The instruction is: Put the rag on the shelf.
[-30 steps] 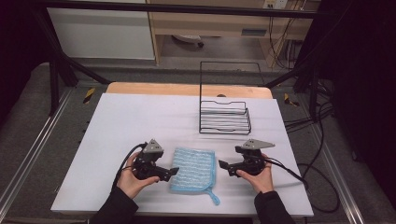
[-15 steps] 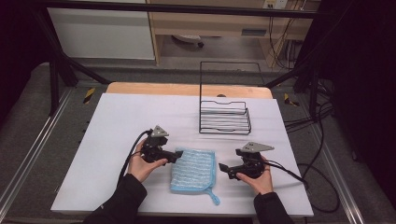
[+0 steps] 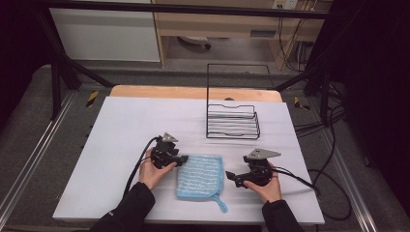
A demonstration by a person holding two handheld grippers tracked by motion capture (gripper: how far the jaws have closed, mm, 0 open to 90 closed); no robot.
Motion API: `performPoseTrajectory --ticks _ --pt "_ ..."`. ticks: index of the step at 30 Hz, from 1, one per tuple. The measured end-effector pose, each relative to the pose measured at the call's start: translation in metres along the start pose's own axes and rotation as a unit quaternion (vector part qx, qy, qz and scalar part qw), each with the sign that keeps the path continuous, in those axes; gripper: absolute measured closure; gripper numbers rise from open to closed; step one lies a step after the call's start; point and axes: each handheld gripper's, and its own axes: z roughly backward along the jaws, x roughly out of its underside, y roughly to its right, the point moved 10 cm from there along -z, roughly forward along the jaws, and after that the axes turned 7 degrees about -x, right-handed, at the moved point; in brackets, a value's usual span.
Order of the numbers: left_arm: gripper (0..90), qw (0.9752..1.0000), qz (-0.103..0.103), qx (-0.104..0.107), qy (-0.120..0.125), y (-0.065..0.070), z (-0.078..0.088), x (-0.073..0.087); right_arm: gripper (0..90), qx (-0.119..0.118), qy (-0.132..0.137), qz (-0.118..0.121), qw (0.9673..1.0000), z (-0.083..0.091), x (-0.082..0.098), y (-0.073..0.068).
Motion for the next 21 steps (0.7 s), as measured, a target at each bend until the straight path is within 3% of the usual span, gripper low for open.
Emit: performPoseTrajectory --ticks 8,15,21 --pt "67.9 0.9999 -0.007 0.009 -0.004 0.006 -0.001 0.003 0.5 0.001 0.008 -0.005 1.0000 0.000 -0.003 0.000" --pt "73.3 0.9999 -0.002 0.014 -0.006 0.008 -0.002 0.004 0.5 0.019 0.004 -0.014 0.9997 -0.003 -0.011 0.002" --pt "75.2 0.9998 0.001 0.018 -0.004 0.009 -0.003 0.004 9.0 0.011 0.006 -0.015 0.9998 -0.014 -0.024 0.000"
